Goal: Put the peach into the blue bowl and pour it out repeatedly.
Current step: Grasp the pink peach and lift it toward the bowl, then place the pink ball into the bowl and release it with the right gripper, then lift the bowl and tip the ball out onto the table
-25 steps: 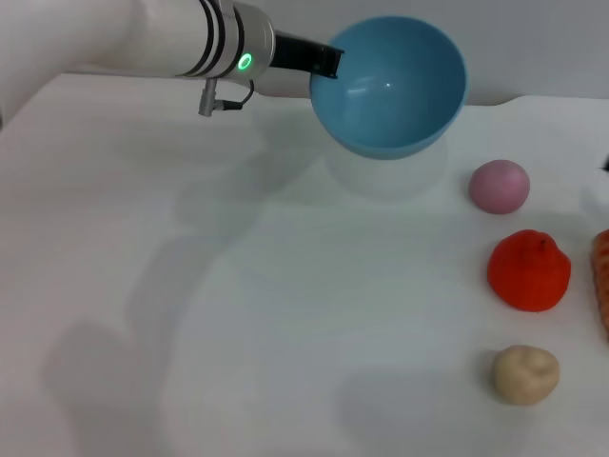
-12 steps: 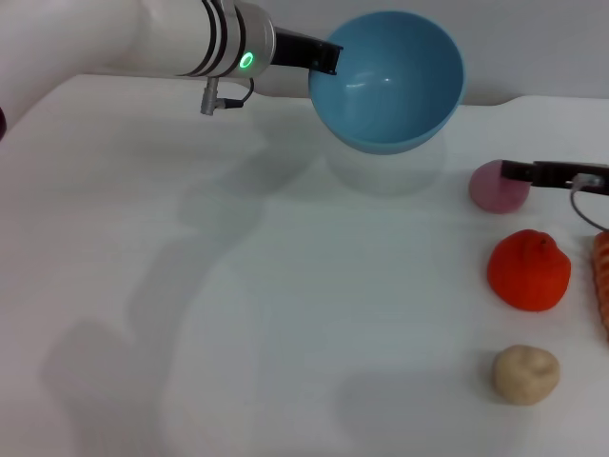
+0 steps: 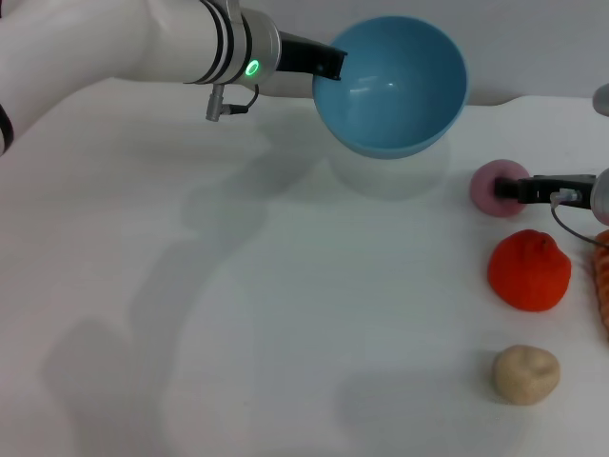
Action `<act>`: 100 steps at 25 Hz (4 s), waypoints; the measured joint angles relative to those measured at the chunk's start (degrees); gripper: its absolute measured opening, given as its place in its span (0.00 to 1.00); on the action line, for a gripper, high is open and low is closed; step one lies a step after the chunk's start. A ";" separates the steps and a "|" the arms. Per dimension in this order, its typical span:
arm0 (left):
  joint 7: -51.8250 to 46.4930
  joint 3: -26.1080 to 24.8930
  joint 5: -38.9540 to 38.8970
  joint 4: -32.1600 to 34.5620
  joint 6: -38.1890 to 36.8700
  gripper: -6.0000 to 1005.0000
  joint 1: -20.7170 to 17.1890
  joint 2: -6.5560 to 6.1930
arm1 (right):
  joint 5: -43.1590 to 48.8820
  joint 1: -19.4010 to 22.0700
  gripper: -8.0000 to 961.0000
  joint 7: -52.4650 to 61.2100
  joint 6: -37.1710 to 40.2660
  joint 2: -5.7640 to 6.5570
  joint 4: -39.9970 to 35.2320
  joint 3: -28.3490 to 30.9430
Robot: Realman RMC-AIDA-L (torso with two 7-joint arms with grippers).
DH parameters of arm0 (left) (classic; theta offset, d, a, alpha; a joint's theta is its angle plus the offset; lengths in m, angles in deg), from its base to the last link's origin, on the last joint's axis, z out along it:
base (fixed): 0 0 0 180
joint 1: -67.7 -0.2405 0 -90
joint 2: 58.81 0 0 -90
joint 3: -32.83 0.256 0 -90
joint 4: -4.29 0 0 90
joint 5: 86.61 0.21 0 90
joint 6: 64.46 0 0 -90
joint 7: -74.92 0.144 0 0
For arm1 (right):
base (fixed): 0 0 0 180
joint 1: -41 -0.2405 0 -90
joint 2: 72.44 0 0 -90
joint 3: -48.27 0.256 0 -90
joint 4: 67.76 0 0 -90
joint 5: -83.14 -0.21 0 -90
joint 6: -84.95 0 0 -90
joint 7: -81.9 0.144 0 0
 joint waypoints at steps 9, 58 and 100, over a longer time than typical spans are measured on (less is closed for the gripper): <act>-0.06 1.14 -0.10 -0.03 0.90 0.00 -0.09 0.00 | -0.20 0.48 0.45 -3.98 -0.52 -0.11 0.03 -0.05; -5.57 7.11 0.70 -3.98 -4.16 0.00 2.92 0.27 | -10.99 8.78 0.17 5.11 38.51 0.51 -35.84 -17.12; 9.15 28.24 31.10 5.65 24.01 0.00 -3.36 0.44 | -46.63 36.28 0.57 -41.80 46.50 0.80 -6.59 12.31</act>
